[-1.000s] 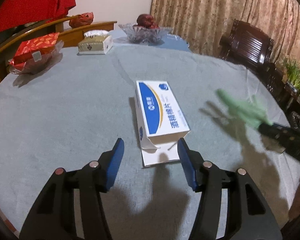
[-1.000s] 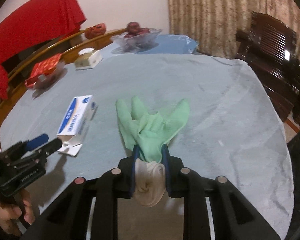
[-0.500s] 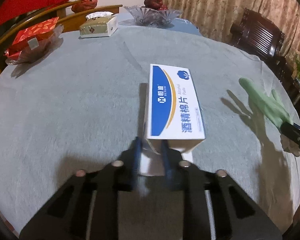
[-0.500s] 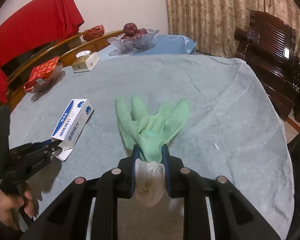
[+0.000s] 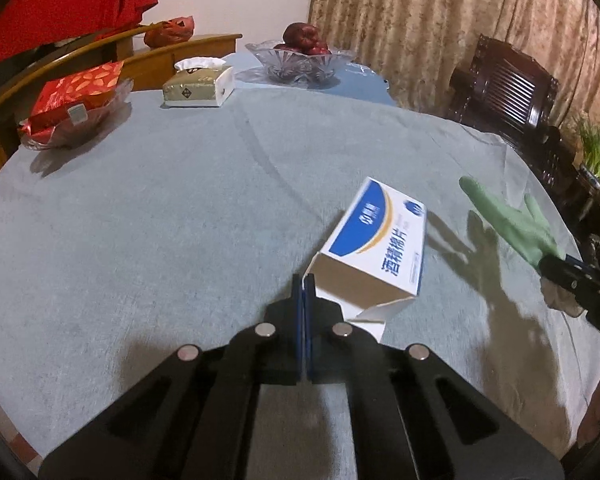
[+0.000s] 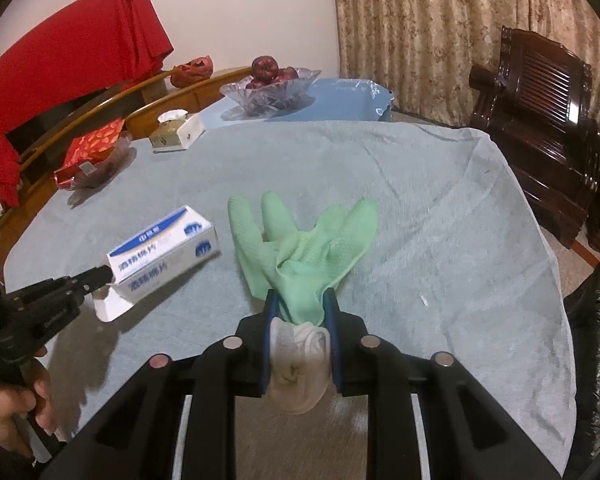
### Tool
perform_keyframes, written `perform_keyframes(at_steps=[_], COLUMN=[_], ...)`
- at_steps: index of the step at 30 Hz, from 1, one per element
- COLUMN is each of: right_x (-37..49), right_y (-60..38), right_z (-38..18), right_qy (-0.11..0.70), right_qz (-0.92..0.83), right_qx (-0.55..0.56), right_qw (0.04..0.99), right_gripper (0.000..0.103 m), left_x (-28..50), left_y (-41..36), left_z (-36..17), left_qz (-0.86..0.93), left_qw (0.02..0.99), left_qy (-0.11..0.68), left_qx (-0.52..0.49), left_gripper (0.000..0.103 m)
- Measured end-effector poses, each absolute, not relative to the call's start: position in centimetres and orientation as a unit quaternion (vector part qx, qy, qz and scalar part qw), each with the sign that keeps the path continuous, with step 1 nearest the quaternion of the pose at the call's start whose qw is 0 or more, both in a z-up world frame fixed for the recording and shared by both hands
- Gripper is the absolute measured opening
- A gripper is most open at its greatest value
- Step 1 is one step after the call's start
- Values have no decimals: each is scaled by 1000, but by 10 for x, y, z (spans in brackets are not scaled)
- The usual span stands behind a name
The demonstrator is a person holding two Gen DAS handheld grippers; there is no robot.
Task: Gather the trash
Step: 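Carry the medicine box and green glove over the black bin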
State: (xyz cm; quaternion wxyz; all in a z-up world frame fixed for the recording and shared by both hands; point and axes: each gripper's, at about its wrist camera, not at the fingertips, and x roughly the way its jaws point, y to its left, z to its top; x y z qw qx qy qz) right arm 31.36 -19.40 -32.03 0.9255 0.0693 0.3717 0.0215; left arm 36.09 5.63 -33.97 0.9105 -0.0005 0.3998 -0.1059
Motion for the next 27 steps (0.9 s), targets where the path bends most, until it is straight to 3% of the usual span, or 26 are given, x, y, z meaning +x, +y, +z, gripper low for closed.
perform_keyframes(at_steps=[27], right_x=[239], right_y=[-239], right_z=[-248], right_qy=[316], right_qz=[-9], right_qx=[79], right_qw=[945], right_gripper=[23], left_x=[288], left_y=[24], left_z=[-243], left_qz=[-116], left_qw=[932], left_qy=[344], left_qx=[-24], left_gripper=[0])
